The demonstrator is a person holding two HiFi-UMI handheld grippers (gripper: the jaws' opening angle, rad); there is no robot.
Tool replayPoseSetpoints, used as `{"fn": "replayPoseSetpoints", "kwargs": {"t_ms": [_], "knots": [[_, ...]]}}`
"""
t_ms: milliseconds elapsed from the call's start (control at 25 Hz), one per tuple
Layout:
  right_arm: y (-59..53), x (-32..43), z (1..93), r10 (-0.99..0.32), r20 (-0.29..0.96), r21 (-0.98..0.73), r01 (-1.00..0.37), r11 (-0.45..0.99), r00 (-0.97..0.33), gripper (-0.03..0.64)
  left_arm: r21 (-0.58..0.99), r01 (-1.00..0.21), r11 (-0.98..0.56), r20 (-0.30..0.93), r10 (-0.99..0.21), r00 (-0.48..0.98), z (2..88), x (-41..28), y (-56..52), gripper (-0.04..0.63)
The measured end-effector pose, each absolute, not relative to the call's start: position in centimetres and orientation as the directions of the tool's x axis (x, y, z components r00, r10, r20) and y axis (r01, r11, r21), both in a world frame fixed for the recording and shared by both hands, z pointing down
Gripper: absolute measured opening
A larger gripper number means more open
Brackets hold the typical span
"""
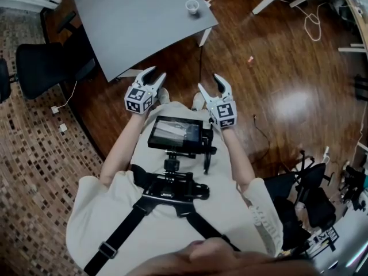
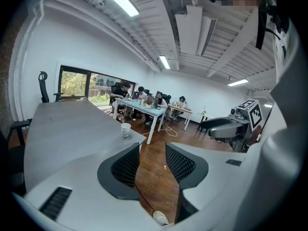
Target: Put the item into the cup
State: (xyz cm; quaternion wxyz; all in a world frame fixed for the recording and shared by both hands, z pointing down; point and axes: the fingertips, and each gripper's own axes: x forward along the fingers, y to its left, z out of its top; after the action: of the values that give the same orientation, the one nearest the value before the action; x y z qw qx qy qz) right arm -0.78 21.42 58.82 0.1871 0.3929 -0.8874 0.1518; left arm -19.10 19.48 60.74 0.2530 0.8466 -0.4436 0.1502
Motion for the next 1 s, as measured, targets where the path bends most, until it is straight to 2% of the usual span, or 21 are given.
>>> {"fn": "replayPoseSetpoints", "kwargs": {"t_ms": [520,1000], "knots": [[20.0,-3.4,58.4,-0.67,0.45,-0.07,-0.771,0.633,-0.591,0.282,0.32,-0.817,-0.48,0.494,-0.651,0.577,61.5,-21.8,17.7,0.158],[19.7,-3.0,58.1,-0.683,0.446,-0.052,-0.778,0.626,-0.579,0.282,0.348,-0.803,-0.484,0.487,-0.638,0.596,61.8,-21.1,17.1,0.158]]}}
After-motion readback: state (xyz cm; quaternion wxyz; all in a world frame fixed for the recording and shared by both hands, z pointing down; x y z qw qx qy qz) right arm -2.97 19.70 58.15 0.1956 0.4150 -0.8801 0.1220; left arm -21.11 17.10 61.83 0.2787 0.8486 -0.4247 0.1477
